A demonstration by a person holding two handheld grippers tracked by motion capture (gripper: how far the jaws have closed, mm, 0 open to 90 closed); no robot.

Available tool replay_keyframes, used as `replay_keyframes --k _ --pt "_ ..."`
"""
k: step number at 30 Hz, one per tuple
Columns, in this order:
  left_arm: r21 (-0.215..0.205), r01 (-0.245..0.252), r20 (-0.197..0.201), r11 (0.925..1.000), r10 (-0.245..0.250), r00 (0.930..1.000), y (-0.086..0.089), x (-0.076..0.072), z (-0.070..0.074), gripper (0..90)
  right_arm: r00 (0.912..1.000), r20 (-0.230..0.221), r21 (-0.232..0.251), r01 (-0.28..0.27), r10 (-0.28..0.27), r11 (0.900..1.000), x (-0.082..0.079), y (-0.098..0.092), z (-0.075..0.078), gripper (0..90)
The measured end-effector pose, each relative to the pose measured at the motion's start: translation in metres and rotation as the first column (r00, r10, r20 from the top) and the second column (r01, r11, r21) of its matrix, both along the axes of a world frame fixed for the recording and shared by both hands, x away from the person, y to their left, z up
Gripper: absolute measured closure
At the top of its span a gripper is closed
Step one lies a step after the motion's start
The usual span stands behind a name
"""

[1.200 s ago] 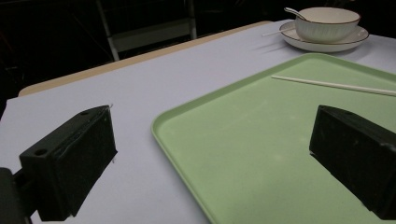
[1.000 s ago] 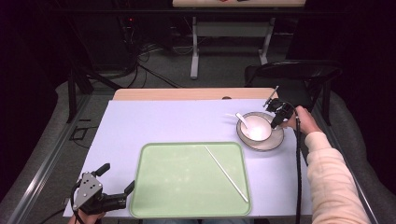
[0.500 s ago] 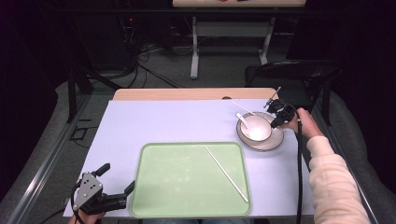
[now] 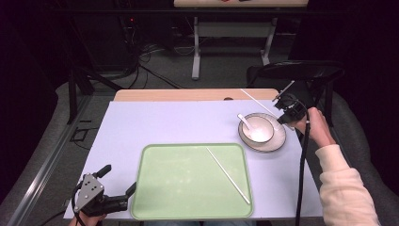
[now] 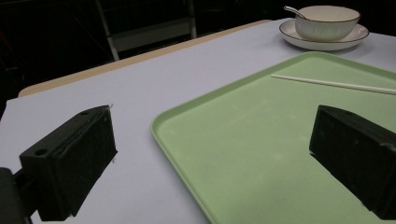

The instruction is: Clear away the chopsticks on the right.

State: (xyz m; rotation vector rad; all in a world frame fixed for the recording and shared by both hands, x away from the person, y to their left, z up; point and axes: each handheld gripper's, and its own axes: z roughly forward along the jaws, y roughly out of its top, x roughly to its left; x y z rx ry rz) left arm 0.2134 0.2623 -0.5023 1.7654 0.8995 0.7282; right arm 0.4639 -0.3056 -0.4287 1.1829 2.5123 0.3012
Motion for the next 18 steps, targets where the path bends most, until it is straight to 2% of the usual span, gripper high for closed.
replay_keyframes --k 10,18 --pt "-0.002 -0.002 0.004 1.0 0.002 1.0 -0.001 0.001 0.0 0.2 0.999 0.04 0.055 0.02 -0.022 0.998 -0.035 0.021 0.031 83.6" --pt "-0.003 -0.003 0.005 1.0 0.003 1.0 -0.001 0.001 0.0 0.2 0.9988 0.047 0.061 0.009 -0.012 0.998 -0.065 0.047 0.039 83.6"
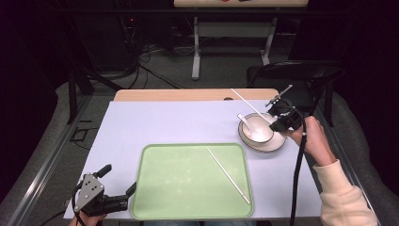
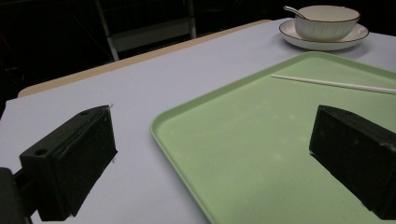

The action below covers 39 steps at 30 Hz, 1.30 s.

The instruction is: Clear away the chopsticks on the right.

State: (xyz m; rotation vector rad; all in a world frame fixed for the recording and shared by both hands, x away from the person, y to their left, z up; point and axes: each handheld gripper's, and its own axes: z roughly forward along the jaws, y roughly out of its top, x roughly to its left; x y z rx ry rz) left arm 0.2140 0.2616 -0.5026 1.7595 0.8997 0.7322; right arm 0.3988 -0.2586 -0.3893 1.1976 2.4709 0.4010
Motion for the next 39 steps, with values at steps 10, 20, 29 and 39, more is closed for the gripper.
replay_keyframes --k 10,20,29,39 --pt "0.002 0.003 -0.002 1.0 -0.003 1.0 0.0 0.0 0.0 0.3 0.9972 0.008 0.006 -0.075 0.075 0.997 -0.03 0.024 0.0 83.5" --pt "0.002 0.004 0.004 1.0 -0.004 1.0 0.0 -0.001 0.0 0.3 0.9931 -0.035 0.024 -0.111 0.112 0.993 -0.052 0.045 -0.026 83.5" --pt "0.007 0.01 0.01 0.9999 -0.01 0.9999 -0.001 0.0 0.001 0.9 0.9882 -0.138 0.039 -0.061 0.066 0.997 -0.062 0.054 -0.062 83.5" --pt "0.007 0.01 0.014 0.9999 -0.01 0.9999 -0.001 -0.001 0.001 0.9 0.9709 -0.233 0.048 -0.044 0.054 0.998 -0.072 0.066 -0.096 83.4"
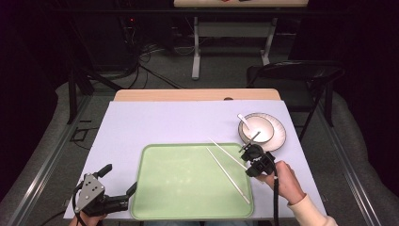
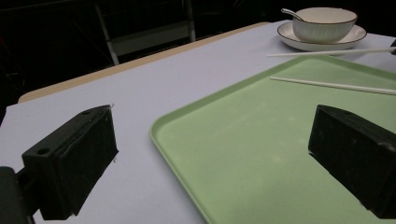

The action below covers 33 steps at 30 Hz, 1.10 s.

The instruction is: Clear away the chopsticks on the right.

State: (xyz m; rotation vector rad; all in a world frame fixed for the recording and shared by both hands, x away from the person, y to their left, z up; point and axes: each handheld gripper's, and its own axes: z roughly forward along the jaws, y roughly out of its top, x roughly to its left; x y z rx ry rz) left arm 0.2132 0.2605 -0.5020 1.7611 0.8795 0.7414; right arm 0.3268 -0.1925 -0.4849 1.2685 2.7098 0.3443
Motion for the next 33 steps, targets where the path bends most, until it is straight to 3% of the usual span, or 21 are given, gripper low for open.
replay_keyframes --k 5,11,19,22,31,33 --pt "-0.007 0.0 0.007 1.0 0.0 1.0 0.0 0.0 0.0 0.9 0.9993 -0.036 0.005 0.007 -0.007 1.0 -0.004 0.007 -0.012 83.4" --pt "-0.002 -0.001 0.007 1.0 0.001 1.0 0.0 0.0 0.0 0.9 0.9973 -0.069 -0.019 -0.027 0.025 0.999 -0.004 0.017 -0.024 83.2" --pt "0.002 0.001 0.003 1.0 -0.001 1.0 0.0 0.0 0.0 0.9 0.997 -0.077 0.005 0.0 0.0 1.0 -0.004 0.026 -0.033 82.8" --pt "0.001 0.0 0.003 1.0 0.0 1.0 0.0 0.0 0.0 0.9 0.9949 -0.1 0.019 0.01 -0.008 1.0 -0.004 0.026 -0.035 82.8" --pt "-0.004 -0.002 0.007 1.0 0.002 1.0 0.0 0.0 0.0 0.9 0.994 -0.109 0.029 -0.01 0.013 1.0 -0.006 0.028 -0.037 78.1" --pt "-0.001 0.002 0.005 1.0 -0.002 1.0 0.0 0.0 0.0 0.9 0.9942 -0.106 0.027 -0.018 0.021 0.999 -0.006 0.027 -0.037 71.1"
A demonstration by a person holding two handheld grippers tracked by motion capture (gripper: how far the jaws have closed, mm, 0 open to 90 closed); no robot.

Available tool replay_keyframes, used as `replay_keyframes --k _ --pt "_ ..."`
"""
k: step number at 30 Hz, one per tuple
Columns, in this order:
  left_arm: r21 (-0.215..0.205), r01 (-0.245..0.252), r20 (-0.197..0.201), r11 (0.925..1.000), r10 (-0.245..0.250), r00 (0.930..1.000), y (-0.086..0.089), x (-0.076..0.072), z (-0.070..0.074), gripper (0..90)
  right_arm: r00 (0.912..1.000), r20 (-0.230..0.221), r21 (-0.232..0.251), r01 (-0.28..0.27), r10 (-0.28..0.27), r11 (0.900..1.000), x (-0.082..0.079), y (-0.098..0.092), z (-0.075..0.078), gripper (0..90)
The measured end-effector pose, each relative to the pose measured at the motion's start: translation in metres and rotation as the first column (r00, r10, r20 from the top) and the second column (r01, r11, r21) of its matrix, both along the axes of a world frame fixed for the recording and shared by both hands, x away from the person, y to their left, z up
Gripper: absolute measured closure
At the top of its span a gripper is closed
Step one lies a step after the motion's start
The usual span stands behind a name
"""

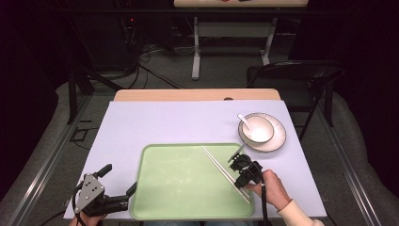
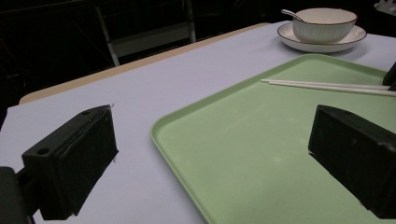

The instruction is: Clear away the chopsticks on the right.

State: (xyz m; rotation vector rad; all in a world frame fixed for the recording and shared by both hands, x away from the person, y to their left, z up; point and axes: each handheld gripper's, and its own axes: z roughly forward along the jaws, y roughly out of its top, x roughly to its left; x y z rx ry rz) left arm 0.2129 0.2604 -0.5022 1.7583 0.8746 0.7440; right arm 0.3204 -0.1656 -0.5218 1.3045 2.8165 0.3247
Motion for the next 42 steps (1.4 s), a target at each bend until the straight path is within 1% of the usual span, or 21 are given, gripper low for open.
replay_keyframes --k 2,5,6,9,11,12,14,17,18,23,24,26,27,28,30,31,33,35,37,41,42 --pt "0.0 0.0 0.0 1.0 0.0 1.0 0.0 0.0 0.0 0.9 0.9997 0.015 -0.001 -0.017 0.017 1.0 -0.001 -0.002 0.002 63.2" --pt "-0.001 -0.002 0.0 1.0 0.002 1.0 0.0 0.0 0.0 0.9 0.9964 0.07 0.018 -0.049 0.048 0.999 -0.002 -0.006 0.008 52.5" --pt "0.001 -0.003 -0.002 1.0 0.003 1.0 0.0 0.0 0.0 0.9 0.9925 0.105 0.036 -0.067 0.063 0.997 -0.002 -0.007 0.011 47.0" --pt "0.005 0.004 -0.004 1.0 -0.004 1.0 0.0 0.001 0.0 0.9 0.9787 0.189 0.055 -0.094 0.082 0.994 -0.004 -0.011 0.019 33.2" --pt "0.001 -0.003 -0.002 1.0 0.003 1.0 -0.001 0.0 0.0 0.9 0.9707 0.221 0.054 -0.108 0.093 0.993 -0.005 -0.014 0.022 24.5" --pt "0.001 -0.004 -0.002 1.0 0.004 1.0 0.0 0.0 0.0 0.8 0.962 0.252 0.062 -0.125 0.106 0.99 -0.007 -0.016 0.024 21.0" --pt "0.007 0.0 -0.006 1.0 0.0 1.0 0.0 0.001 0.0 0.8 0.9539 0.28 0.068 -0.132 0.109 0.989 -0.007 -0.021 0.027 14.9" --pt "0.006 0.001 -0.005 1.0 -0.001 1.0 0.0 0.001 0.0 0.9 0.9347 0.337 0.089 -0.151 0.113 0.985 -0.01 -0.031 0.03 12.6" --pt "0.005 -0.002 -0.003 1.0 0.002 1.0 0.0 0.001 0.0 0.9 0.9261 0.36 0.091 -0.155 0.112 0.984 -0.012 -0.036 0.031 10.7" --pt "0.004 -0.002 -0.011 1.0 0.002 0.9999 -0.001 0.001 0.0 0.9 0.9069 0.411 0.118 -0.152 0.091 0.981 -0.022 -0.053 0.036 5.8" --pt "0.007 -0.001 -0.011 1.0 0.001 0.9999 -0.001 0.001 0.0 0.8 0.898 0.432 0.117 -0.146 0.082 0.982 -0.025 -0.056 0.037 5.5" --pt "0.007 -0.001 -0.009 1.0 0.001 1.0 0.0 0.001 0.0 0.8 0.8892 0.452 0.136 -0.148 0.071 0.98 -0.03 -0.062 0.037 2.8" --pt "0.006 -0.002 -0.01 1.0 0.002 0.9999 -0.001 0.001 0.0 0.9 0.8811 0.47 0.146 -0.139 0.055 0.98 -0.033 -0.066 0.037 2.3" --pt "0.007 -0.001 -0.011 1.0 0.001 0.9999 0.0 0.001 0.0 0.9 0.88 0.473 0.158 -0.139 0.048 0.978 -0.036 -0.069 0.036 1.5" --pt "0.002 -0.003 -0.01 1.0 0.003 0.9999 -0.001 0.001 0.0 0.8 0.8665 0.498 0.168 -0.141 0.04 0.976 -0.043 -0.075 0.034 1.6" --pt "0.005 -0.001 -0.009 1.0 0.001 1.0 0.0 0.001 0.0 0.9 0.8658 0.499 0.176 -0.144 0.037 0.974 -0.046 -0.078 0.033 1.1" --pt "0.005 -0.002 -0.009 1.0 0.002 1.0 0.0 0.001 0.0 0.8 0.853 0.522 0.191 -0.142 0.022 0.971 -0.052 -0.085 0.031 1.2" --pt "0.004 -0.002 -0.009 1.0 0.002 1.0 0.0 0.001 0.0 0.9 0.8338 0.552 0.202 -0.144 0.009 0.969 -0.06 -0.092 0.03 1.2" --pt "0.004 -0.001 -0.01 1.0 0.001 1.0 0.0 0.001 0.0 0.8 0.8226 0.569 0.215 -0.143 -0.004 0.966 -0.068 -0.1 0.028 1.0" --pt "0.004 0.0 -0.011 1.0 0.001 0.9999 -0.001 0.001 0.0 0.9 0.8121 0.583 0.213 -0.125 -0.023 0.969 -0.081 -0.112 0.024 0.7" --pt "0.004 0.0 -0.011 1.0 0.0 0.9999 -0.001 0.001 0.0 0.9 0.8116 0.584 0.209 -0.122 -0.023 0.97 -0.084 -0.114 0.023 0.1"
